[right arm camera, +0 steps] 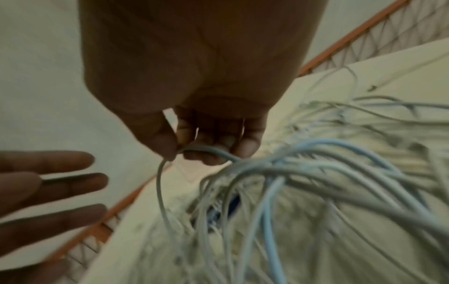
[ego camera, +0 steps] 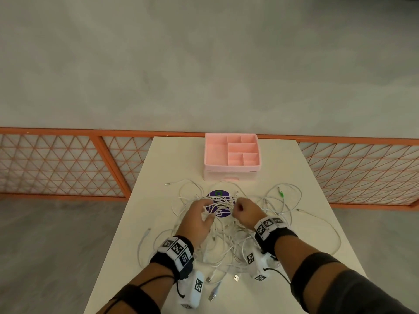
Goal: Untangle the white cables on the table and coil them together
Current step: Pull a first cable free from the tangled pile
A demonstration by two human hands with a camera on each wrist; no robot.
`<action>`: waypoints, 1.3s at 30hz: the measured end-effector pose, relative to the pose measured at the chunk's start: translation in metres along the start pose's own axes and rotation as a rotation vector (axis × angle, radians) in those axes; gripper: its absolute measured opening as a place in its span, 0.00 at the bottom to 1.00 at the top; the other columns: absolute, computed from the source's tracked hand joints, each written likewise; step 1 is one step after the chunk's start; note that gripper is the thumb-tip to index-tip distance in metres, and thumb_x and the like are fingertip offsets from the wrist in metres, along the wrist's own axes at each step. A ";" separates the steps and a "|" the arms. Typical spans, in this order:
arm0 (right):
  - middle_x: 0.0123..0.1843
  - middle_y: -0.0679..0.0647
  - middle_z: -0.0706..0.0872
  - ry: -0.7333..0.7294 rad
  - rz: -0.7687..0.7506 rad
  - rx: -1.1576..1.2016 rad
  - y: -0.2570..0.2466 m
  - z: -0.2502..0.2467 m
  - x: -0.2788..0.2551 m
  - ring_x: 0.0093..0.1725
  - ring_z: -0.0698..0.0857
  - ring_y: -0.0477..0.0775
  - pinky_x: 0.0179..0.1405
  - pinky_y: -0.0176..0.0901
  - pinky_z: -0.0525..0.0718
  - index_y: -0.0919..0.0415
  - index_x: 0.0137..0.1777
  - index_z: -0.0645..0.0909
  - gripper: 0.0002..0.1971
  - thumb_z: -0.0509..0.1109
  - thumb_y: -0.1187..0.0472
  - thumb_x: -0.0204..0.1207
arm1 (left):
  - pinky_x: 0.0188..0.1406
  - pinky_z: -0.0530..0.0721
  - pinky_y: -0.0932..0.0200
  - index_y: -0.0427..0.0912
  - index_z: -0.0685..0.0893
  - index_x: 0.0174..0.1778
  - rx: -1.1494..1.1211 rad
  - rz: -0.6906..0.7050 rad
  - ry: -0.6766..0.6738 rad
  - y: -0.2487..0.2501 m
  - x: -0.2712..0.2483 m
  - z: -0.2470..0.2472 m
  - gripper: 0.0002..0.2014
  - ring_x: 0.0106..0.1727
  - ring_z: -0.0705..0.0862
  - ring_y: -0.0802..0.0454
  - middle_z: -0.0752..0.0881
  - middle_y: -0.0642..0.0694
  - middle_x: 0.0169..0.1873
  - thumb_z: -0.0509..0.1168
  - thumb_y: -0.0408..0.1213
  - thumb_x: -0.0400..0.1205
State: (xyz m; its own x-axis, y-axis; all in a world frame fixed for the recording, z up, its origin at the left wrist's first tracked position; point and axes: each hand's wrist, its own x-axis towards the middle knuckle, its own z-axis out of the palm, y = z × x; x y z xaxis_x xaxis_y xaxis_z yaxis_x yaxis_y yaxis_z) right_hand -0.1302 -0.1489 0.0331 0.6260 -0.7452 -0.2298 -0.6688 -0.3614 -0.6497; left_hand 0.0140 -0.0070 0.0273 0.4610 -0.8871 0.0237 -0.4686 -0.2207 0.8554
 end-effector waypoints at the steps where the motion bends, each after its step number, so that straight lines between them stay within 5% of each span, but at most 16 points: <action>1: 0.34 0.59 0.81 -0.003 -0.058 0.052 -0.012 -0.015 -0.004 0.33 0.77 0.52 0.37 0.48 0.80 0.61 0.37 0.75 0.06 0.65 0.66 0.77 | 0.59 0.74 0.75 0.51 0.78 0.71 -0.029 0.030 0.008 0.008 0.006 -0.004 0.18 0.64 0.77 0.61 0.79 0.57 0.66 0.67 0.37 0.85; 4: 0.32 0.52 0.81 -0.011 -0.215 0.181 -0.052 -0.061 -0.016 0.29 0.76 0.44 0.27 0.32 0.75 0.63 0.40 0.79 0.05 0.68 0.70 0.76 | 0.64 0.72 0.72 0.50 0.76 0.75 -0.060 0.106 -0.075 0.039 0.026 -0.015 0.18 0.67 0.76 0.63 0.79 0.58 0.68 0.63 0.42 0.88; 6: 0.30 0.48 0.80 0.031 -0.290 0.279 -0.075 -0.090 -0.022 0.26 0.76 0.37 0.25 0.24 0.72 0.66 0.42 0.80 0.04 0.68 0.73 0.77 | 0.62 0.79 0.63 0.48 0.81 0.67 -0.129 0.157 -0.128 0.060 0.038 -0.019 0.11 0.59 0.84 0.61 0.87 0.52 0.59 0.60 0.40 0.89; 10: 0.27 0.41 0.81 0.181 -0.387 0.366 -0.090 -0.124 -0.026 0.26 0.78 0.37 0.30 0.28 0.75 0.60 0.42 0.81 0.06 0.71 0.71 0.78 | 0.37 0.82 0.53 0.42 0.84 0.44 -0.300 0.216 -0.101 0.102 0.057 -0.032 0.14 0.28 0.82 0.51 0.82 0.49 0.25 0.55 0.35 0.91; 12: 0.30 0.42 0.81 0.193 -0.384 0.277 -0.084 -0.125 -0.028 0.28 0.78 0.39 0.33 0.33 0.77 0.51 0.40 0.80 0.09 0.72 0.67 0.78 | 0.33 0.81 0.48 0.44 0.85 0.40 -0.315 0.271 -0.072 0.122 0.063 -0.040 0.15 0.24 0.75 0.54 0.76 0.55 0.22 0.56 0.35 0.90; 15: 0.34 0.45 0.84 0.129 -0.320 0.071 -0.061 -0.109 -0.030 0.32 0.80 0.42 0.37 0.36 0.77 0.55 0.41 0.84 0.06 0.70 0.65 0.77 | 0.24 0.68 0.60 0.48 0.84 0.37 -0.309 0.349 -0.053 0.157 0.062 -0.048 0.16 0.22 0.67 0.57 0.72 0.58 0.20 0.56 0.36 0.88; 18: 0.30 0.48 0.81 0.020 -0.165 -0.066 -0.017 -0.079 -0.035 0.29 0.77 0.43 0.35 0.38 0.76 0.60 0.37 0.82 0.11 0.70 0.57 0.80 | 0.23 0.60 0.64 0.50 0.82 0.35 -0.484 0.317 0.060 0.190 0.061 -0.069 0.17 0.22 0.62 0.55 0.67 0.54 0.21 0.56 0.38 0.89; 23: 0.28 0.45 0.77 -0.072 0.074 -0.114 0.044 -0.040 -0.050 0.30 0.75 0.42 0.37 0.37 0.77 0.51 0.27 0.73 0.18 0.71 0.55 0.79 | 0.20 0.61 0.66 0.44 0.82 0.38 -0.642 0.328 0.200 0.223 0.064 -0.117 0.16 0.23 0.61 0.55 0.65 0.54 0.22 0.57 0.41 0.90; 28: 0.25 0.53 0.79 -0.013 0.044 -0.031 0.023 -0.071 -0.044 0.24 0.74 0.43 0.32 0.35 0.76 0.62 0.28 0.81 0.16 0.73 0.58 0.78 | 0.19 0.65 0.66 0.42 0.87 0.47 -0.605 0.318 0.324 0.214 0.069 -0.127 0.14 0.22 0.65 0.57 0.72 0.51 0.23 0.56 0.38 0.90; 31: 0.33 0.54 0.90 0.083 -0.048 0.152 -0.013 -0.108 -0.041 0.27 0.82 0.40 0.31 0.30 0.82 0.63 0.44 0.91 0.08 0.75 0.58 0.78 | 0.19 0.68 0.69 0.36 0.87 0.53 -0.456 0.314 0.229 0.200 0.066 -0.108 0.13 0.21 0.71 0.61 0.81 0.48 0.29 0.56 0.34 0.90; 34: 0.41 0.60 0.92 0.146 -0.168 0.429 -0.057 -0.140 -0.042 0.32 0.86 0.50 0.34 0.42 0.86 0.72 0.45 0.88 0.07 0.75 0.67 0.77 | 0.20 0.71 0.65 0.44 0.88 0.50 -0.290 0.283 0.073 0.180 0.062 -0.078 0.12 0.21 0.72 0.58 0.86 0.52 0.35 0.58 0.35 0.90; 39: 0.37 0.68 0.87 0.200 -0.311 0.718 -0.115 -0.171 -0.053 0.33 0.86 0.59 0.35 0.44 0.88 0.80 0.48 0.83 0.09 0.73 0.70 0.78 | 0.24 0.74 0.61 0.43 0.89 0.52 -0.234 0.231 -0.111 0.159 0.054 -0.034 0.12 0.21 0.75 0.52 0.91 0.45 0.48 0.60 0.42 0.89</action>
State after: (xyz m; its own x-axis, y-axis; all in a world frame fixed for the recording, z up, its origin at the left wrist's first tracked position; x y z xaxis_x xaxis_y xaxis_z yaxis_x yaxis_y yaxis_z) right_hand -0.1553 -0.1642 0.2439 0.6122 -0.7804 0.1276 -0.0129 -0.1711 -0.9852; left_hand -0.0101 -0.0762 0.1821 0.2716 -0.9444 0.1852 -0.3594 0.0790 0.9298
